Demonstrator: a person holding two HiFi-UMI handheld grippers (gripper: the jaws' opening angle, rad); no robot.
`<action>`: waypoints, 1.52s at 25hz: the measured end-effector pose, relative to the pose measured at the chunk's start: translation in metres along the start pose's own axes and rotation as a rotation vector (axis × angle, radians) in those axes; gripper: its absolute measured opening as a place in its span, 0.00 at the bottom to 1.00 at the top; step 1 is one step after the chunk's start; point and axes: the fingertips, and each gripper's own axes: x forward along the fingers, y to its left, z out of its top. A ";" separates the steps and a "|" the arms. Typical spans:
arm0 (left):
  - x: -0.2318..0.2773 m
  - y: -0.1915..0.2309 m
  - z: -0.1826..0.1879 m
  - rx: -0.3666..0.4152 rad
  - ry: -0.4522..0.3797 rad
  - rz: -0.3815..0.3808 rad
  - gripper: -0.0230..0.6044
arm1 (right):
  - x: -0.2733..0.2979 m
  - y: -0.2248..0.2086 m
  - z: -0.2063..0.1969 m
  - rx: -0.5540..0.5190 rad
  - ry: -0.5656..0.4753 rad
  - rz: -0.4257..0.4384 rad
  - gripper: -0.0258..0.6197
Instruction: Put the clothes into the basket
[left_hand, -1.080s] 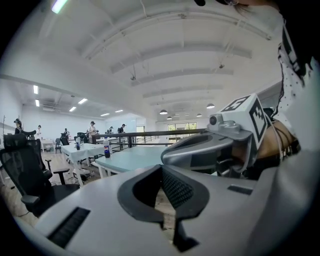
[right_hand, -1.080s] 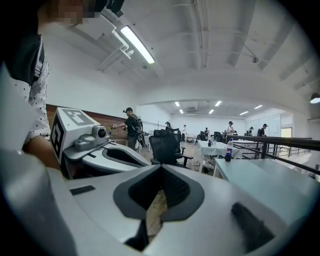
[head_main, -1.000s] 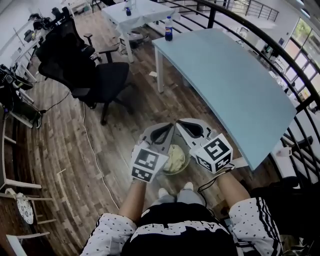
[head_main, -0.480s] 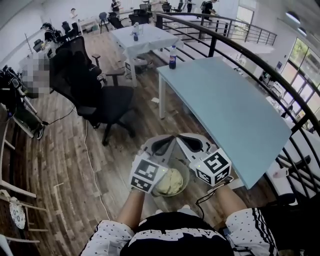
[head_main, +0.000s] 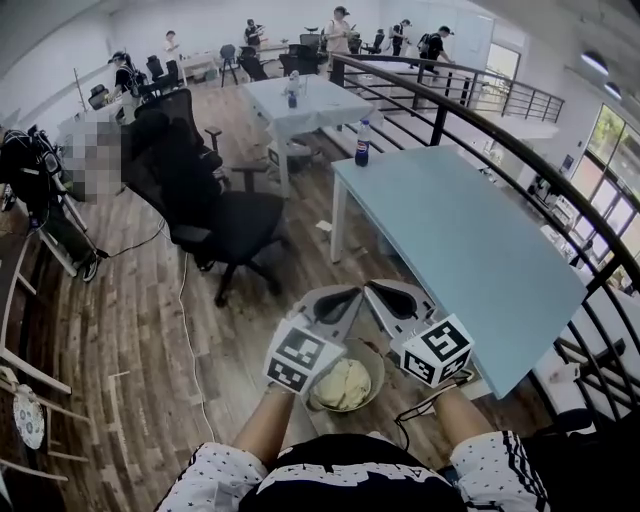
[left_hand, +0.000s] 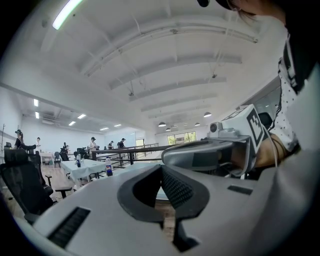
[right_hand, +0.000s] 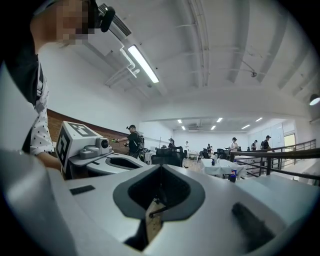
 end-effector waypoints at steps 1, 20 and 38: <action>-0.002 -0.001 0.001 0.003 -0.001 0.001 0.06 | 0.000 0.002 0.001 -0.005 0.001 -0.003 0.08; -0.019 -0.015 0.011 0.031 -0.013 0.013 0.06 | -0.023 0.013 0.018 -0.054 -0.031 -0.045 0.08; -0.021 -0.009 0.008 0.030 -0.017 0.015 0.06 | -0.019 0.013 0.014 -0.050 -0.028 -0.051 0.08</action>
